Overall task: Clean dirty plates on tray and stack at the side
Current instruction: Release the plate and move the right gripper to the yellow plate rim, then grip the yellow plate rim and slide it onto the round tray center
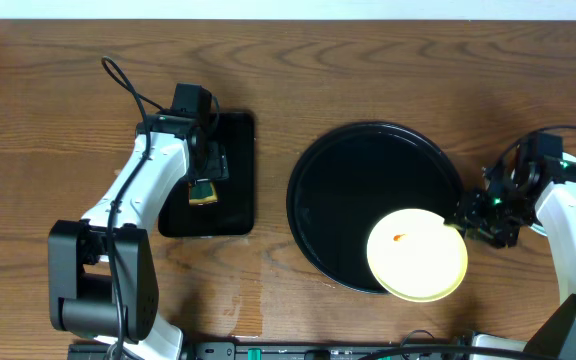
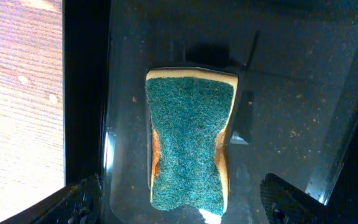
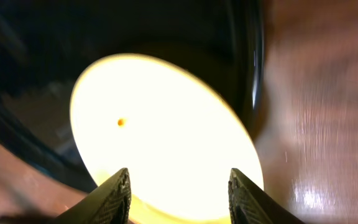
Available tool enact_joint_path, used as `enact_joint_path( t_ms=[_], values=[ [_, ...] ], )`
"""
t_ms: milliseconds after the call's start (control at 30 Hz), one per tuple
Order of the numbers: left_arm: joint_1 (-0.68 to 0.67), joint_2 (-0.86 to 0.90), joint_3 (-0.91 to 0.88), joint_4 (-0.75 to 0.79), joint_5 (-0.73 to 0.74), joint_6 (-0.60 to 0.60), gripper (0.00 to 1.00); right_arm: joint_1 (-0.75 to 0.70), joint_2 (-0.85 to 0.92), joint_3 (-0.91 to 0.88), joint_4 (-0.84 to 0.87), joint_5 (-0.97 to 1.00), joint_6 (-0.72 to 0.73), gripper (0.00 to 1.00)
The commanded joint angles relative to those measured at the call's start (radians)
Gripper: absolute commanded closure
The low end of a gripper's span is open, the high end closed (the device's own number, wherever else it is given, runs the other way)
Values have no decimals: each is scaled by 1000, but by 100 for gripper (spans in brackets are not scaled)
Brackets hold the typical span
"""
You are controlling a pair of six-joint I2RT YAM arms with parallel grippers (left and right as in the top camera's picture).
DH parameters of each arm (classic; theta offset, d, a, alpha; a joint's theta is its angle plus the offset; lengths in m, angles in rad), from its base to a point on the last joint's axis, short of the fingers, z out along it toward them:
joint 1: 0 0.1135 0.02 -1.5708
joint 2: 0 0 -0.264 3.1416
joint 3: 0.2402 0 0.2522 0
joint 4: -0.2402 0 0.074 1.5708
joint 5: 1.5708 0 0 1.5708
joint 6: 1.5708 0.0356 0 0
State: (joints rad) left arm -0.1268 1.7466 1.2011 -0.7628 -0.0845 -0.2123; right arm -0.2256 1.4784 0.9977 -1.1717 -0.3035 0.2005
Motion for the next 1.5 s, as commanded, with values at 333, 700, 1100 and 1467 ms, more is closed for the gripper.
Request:
enact_joint_path(
  t_ms=[333, 700, 1100, 1467],
  values=[
    [2, -12, 0, -5, -5, 2, 17, 11, -17, -137, -18, 177, 182, 38],
    [2, -12, 0, -5, -5, 2, 17, 11, -17, -281, 126, 146, 264, 95],
    [2, -12, 0, -5, -5, 2, 17, 11, -17, -78, 190, 157, 93, 99],
    [2, -12, 0, -5, -5, 2, 17, 137, -13, -64, 433, 86, -256, 99]
  ],
)
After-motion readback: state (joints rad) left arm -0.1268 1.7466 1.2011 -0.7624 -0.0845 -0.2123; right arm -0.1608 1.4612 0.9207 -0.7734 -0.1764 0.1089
